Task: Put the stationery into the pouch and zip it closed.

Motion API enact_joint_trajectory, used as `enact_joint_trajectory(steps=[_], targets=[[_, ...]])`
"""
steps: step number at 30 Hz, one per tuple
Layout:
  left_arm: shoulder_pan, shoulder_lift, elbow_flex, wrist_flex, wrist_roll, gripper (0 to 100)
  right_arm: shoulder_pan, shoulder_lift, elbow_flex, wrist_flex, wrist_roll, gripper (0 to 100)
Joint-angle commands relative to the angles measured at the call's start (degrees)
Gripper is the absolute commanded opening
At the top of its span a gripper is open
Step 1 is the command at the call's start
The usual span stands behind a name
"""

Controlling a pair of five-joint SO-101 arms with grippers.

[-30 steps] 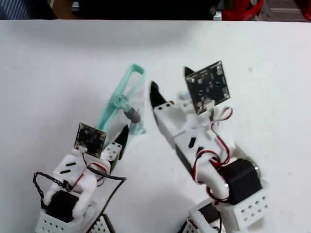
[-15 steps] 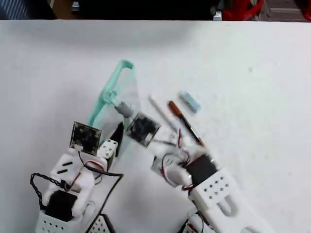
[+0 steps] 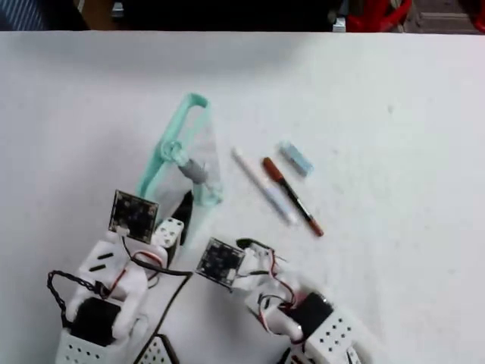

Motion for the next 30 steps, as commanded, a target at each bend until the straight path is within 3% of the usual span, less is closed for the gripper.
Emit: enact_joint_trajectory(steps=[1, 9, 16, 21, 30], targets=[[-0.1, -0.4, -0.1, -1.8, 0.1, 15, 0.9, -7.4, 1.1, 2.7, 0.5, 15.9], [0.0, -0.4, 0.0, -1.8, 0.1, 15, 12.4, -20.4, -1.3, 12.8, 0.1, 15.9], [0.0, -0.4, 0.0, -1.8, 0.1, 15, 23.3, -14.1, -9.1, 12.9, -5.7, 16.1], [0.8, -0.4, 0.5, -1.8, -0.1, 15, 27.7, -0.1, -14.5, 8.1, -9.4, 16.2], [2.0, -0.4, 0.6, -1.7, -0.3, 15, 34.6, 42.2, -30.2, 0.0, -12.1, 16.2]])
